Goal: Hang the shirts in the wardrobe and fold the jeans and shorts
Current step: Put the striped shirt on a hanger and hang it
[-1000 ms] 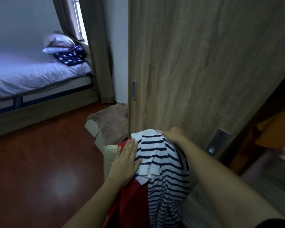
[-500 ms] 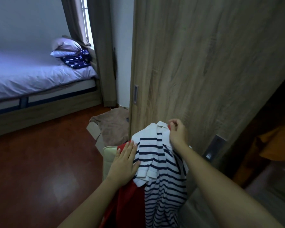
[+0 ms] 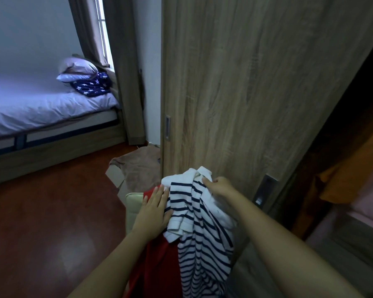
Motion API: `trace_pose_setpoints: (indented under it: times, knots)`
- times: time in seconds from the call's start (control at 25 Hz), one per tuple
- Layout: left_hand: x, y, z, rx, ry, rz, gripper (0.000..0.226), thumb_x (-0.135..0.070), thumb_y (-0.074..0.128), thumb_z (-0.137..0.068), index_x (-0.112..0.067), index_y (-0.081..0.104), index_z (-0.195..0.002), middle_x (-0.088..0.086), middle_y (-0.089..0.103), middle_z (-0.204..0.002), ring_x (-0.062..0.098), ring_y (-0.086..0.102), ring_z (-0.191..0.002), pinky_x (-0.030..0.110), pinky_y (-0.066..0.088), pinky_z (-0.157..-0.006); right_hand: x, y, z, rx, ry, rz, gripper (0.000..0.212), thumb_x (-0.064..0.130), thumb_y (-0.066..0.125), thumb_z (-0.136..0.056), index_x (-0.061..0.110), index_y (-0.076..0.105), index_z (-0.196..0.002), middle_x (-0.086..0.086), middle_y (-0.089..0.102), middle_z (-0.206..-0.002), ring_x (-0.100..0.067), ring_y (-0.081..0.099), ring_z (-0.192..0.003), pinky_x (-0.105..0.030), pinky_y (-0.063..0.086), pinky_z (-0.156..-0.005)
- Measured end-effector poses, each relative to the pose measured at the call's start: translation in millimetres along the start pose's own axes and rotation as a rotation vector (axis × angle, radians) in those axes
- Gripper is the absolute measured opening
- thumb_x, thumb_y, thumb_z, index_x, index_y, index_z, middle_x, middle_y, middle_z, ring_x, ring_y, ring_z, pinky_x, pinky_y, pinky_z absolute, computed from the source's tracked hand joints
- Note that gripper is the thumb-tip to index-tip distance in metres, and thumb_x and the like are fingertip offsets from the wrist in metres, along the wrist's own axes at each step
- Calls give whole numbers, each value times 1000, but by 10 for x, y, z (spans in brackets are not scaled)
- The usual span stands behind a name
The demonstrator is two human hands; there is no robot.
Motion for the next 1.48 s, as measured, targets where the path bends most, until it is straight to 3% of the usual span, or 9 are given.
trace_pose_setpoints:
  times: [0.2,0.32,0.48,0.6,0.72,0.92,1.04,1.2,1.48]
  knots:
    - [-4,-38,0,14,4,5,89,-61,-3,-73,-17,-7,-150,2,-7,-159,18,-7,-147,40,-2,-116,100,126,-111,-42,-53,205,46,51,41,-91,31,45,-132,-9,44,-138,-29,47,-121,-47,36,-105]
    - [9,-57,3,55,11,-1,91,-63,-2,-71,-18,-9,-150,-1,-10,-159,17,-9,-146,40,-1,-117,309,45,-174,-306,-224,458,38,44,42,-94,27,57,-124,-8,39,-136,-26,39,-123,-43,26,-106]
    - [58,-173,-32,137,10,378,95,-73,32,-73,-19,17,-150,-13,12,-151,6,3,-141,35,10,-115,512,-41,-68,-359,-333,-268,29,30,30,-101,15,54,-106,-2,57,-97,-21,55,-95,-28,43,-74]
    - [135,-498,-94,19,-236,834,41,-46,55,-90,-22,57,-122,-11,55,-123,9,49,-119,20,40,-87,695,-224,132,-256,-444,-329,25,29,33,-101,17,52,-93,5,53,-76,-10,50,-73,-22,38,-58]
    - [-23,-1107,-196,-213,-289,825,5,-26,53,-93,-27,57,-96,-10,58,-95,16,59,-96,19,42,-66,854,-478,445,-132,-613,-235,25,28,41,-98,16,55,-82,3,50,-72,-9,45,-67,-22,38,-62]
    - [-1111,-1890,-446,81,185,748,75,-9,64,-79,-33,32,-142,-10,23,-146,6,26,-126,34,36,-101,1129,-1219,1032,-235,-726,-326,37,31,44,-98,-1,60,-90,-9,52,-78,-19,47,-71,-32,41,-65]
    - [-1872,-1986,-408,213,405,815,55,-30,67,-85,-33,41,-133,-9,47,-134,7,49,-118,32,45,-96,1213,-1725,1406,-343,-741,-307,38,36,45,-97,3,60,-86,-10,50,-74,-20,47,-69,-32,40,-65]
    - [-2400,-2097,-491,-67,522,857,29,-30,51,-87,-9,67,-96,-3,67,-93,9,60,-86,44,51,-84,934,-2240,1807,-434,-726,-318,28,32,46,-97,15,62,-82,-4,57,-71,-16,53,-64,-27,43,-59]
    - [-3385,-2302,-90,-12,913,1007,30,-1,57,-78,-21,66,-98,-8,67,-97,3,62,-91,21,49,-78,-311,-2374,2087,171,-168,-326,49,50,29,-97,13,59,-111,-8,68,-94,-19,67,-77,-31,55,-66]
Point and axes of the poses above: each hand's wrist, its own z-axis away from the middle knuckle, its own y-axis out of the palm, x = y × z, the point moved 6 cm from there along -z, towards the middle knuckle
